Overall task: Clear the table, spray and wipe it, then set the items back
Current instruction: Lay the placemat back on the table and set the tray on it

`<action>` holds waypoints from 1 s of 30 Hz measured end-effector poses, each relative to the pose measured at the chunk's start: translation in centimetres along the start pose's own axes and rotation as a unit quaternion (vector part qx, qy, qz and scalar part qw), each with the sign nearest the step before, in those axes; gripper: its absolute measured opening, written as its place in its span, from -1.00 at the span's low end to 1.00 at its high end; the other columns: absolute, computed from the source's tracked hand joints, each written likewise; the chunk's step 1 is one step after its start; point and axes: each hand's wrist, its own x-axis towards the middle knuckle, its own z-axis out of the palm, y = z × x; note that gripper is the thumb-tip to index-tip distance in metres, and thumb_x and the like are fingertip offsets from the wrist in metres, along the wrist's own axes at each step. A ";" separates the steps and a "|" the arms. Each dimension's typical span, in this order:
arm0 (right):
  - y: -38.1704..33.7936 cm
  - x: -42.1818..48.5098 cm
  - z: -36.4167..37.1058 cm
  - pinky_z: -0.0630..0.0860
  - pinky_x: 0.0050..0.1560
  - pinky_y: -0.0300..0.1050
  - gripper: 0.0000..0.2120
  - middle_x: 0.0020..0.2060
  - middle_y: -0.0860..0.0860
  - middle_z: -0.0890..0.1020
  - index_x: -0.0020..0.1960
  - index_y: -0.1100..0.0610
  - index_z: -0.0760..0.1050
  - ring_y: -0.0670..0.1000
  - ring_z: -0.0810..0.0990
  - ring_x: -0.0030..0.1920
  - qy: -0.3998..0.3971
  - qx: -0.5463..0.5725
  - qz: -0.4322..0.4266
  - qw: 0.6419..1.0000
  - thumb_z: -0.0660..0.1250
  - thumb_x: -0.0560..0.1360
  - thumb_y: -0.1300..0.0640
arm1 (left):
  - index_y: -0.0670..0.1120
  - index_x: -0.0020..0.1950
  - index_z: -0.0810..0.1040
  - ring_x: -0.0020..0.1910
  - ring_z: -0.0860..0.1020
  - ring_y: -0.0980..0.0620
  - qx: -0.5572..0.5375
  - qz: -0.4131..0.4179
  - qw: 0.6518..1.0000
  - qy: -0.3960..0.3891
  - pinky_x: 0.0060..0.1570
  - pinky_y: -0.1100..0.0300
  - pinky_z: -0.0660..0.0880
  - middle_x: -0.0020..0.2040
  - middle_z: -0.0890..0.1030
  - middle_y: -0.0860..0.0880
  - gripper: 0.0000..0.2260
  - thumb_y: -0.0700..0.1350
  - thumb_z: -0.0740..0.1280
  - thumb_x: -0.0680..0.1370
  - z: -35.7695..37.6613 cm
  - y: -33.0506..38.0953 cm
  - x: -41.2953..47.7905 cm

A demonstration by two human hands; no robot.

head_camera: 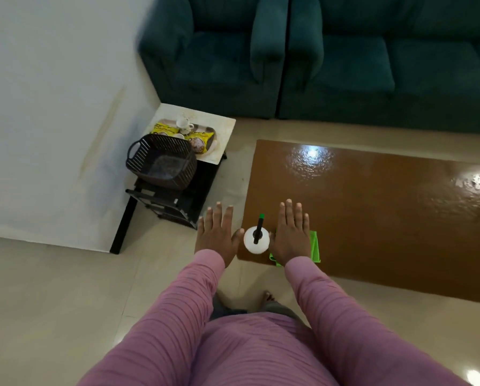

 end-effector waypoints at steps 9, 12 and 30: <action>-8.1 1.8 0.2 -0.24 0.51 0.09 -0.30 0.55 0.09 -0.16 0.56 0.17 -0.17 0.15 -0.25 0.53 0.016 -0.005 -0.016 1.000 0.12 0.56 0.05 | 0.03 0.58 -0.21 0.57 -0.21 -0.15 -0.017 -0.003 1.000 -0.002 0.53 -0.10 -0.16 0.60 -0.21 -0.08 -0.41 0.20 -0.07 0.64 -2.4 -7.4 1.1; -12.0 2.5 0.9 -0.24 0.51 0.09 -0.29 0.56 0.10 -0.13 0.56 0.17 -0.15 0.15 -0.24 0.53 0.019 0.003 -0.010 1.000 0.13 0.54 0.08 | 0.04 0.58 -0.19 0.57 -0.20 -0.14 -0.029 -0.002 1.000 0.001 0.52 -0.08 -0.18 0.60 -0.20 -0.07 -0.41 0.20 -0.06 0.64 -3.4 -11.5 2.0; -26.3 7.6 2.3 -0.23 0.50 0.10 -0.30 0.56 0.10 -0.15 0.56 0.15 -0.21 0.16 -0.25 0.53 0.016 -0.011 0.042 0.999 0.09 0.57 0.02 | 0.04 0.59 -0.17 0.57 -0.21 -0.15 -0.022 0.023 0.999 -0.039 0.51 -0.10 -0.20 0.60 -0.20 -0.08 -0.42 0.22 -0.07 0.64 -7.2 -27.2 8.1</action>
